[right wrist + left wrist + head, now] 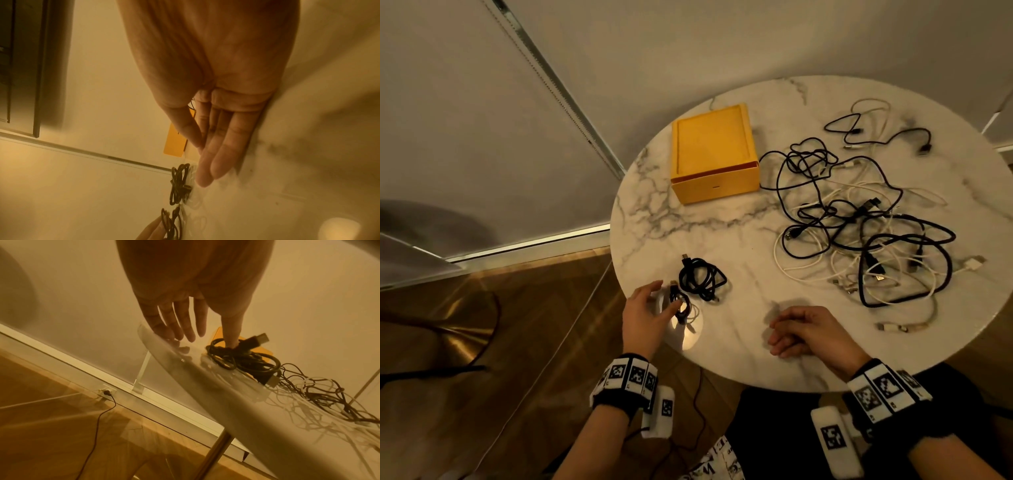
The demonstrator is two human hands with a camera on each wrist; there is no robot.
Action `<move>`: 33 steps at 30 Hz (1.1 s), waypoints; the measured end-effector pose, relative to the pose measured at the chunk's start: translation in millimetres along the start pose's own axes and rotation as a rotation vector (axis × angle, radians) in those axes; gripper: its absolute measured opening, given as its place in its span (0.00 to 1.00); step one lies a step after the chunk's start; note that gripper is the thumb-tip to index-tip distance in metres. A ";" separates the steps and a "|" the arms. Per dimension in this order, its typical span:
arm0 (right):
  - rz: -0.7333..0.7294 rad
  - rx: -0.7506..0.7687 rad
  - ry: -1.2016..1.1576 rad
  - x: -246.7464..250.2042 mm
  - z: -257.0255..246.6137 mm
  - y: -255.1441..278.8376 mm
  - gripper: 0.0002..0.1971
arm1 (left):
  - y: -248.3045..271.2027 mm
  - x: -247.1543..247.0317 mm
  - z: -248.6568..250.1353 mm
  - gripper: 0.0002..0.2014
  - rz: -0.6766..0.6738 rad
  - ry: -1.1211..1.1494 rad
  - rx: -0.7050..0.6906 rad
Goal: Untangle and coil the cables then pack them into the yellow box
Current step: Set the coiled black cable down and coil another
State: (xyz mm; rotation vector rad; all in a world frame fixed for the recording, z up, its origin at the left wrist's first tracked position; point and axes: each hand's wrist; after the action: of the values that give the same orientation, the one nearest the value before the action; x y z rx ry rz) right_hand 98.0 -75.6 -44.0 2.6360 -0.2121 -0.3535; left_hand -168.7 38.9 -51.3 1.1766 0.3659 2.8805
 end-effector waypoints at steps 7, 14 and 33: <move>0.009 0.009 0.003 0.5 2.8 0.5 0.05 | 21.6 4.0 0.8 0.13 0.017 0.105 -0.121; 0.003 0.015 0.010 0.4 4.4 -0.3 0.06 | 23.6 -3.5 -0.9 0.12 0.010 0.018 -0.178; 0.005 0.047 0.040 -3.3 9.0 0.0 0.07 | 20.9 -6.6 12.2 0.10 0.065 -0.141 -0.239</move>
State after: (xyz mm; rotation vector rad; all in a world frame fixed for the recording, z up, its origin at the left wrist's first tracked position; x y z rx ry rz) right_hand 92.3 -78.8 -51.1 2.6854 -0.2164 -0.2969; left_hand -153.9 20.6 -42.8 1.3573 -0.0199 2.7726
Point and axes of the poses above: each hand's wrist, its own y-axis away from the middle knuckle, its own x-axis out of the back of the hand, z = x × y, and after that the axes turned 9 degrees about x, right-handed
